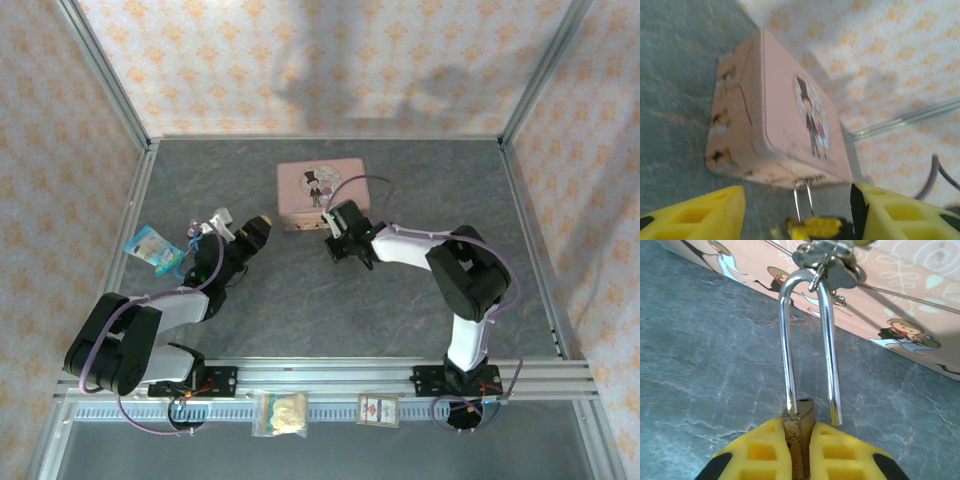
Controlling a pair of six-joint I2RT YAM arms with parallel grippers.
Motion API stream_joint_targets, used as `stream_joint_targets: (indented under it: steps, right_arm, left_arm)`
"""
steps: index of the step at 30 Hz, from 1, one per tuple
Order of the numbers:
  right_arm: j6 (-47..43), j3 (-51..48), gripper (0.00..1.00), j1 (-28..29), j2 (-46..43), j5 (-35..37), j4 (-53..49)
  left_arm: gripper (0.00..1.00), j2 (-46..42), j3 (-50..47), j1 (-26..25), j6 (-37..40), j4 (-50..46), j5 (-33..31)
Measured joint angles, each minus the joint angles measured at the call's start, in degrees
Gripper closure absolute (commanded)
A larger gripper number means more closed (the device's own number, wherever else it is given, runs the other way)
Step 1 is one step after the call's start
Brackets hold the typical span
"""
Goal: Unlock the padlock with the key
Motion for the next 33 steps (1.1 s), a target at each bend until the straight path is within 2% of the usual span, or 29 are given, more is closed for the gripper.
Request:
stream_joint_targets:
  steps: [5,10,17,22,25,33]
  right_arm:
    - [0.0,4.3,1.0,-4.4,4.1,-17.3,-2.4]
    - [1.2,4.5,1.0,-4.7,5.6,-25.7,-1.8]
    - [4.0,3.2,1.0,-4.7,5.5,-30.0,1.8]
    - [2.4,6.0,1.0,-4.7,6.6,-30.2,-1.7]
    - [0.0,8.2,1.0,-4.6,7.5,-30.2,-4.2]
    - [-2.9,9.8,1.0,-4.6,7.6,-32.7,-7.1]
  left_arm:
    - [0.45,6.6,-0.3,-4.1,-3.0,5.2,1.4]
    - [0.46,13.7,-0.6,-4.9,-6.5,11.9,2.7]
    - [0.45,15.2,-0.5,-8.2,-6.8,13.1,1.4]
    - [0.47,15.4,0.5,-8.5,-4.9,11.6,-1.5]
    - [0.54,18.1,1.8,-8.5,-5.1,13.2,-2.0]
    - [0.53,26.6,4.4,-11.4,-8.2,16.8,-5.2]
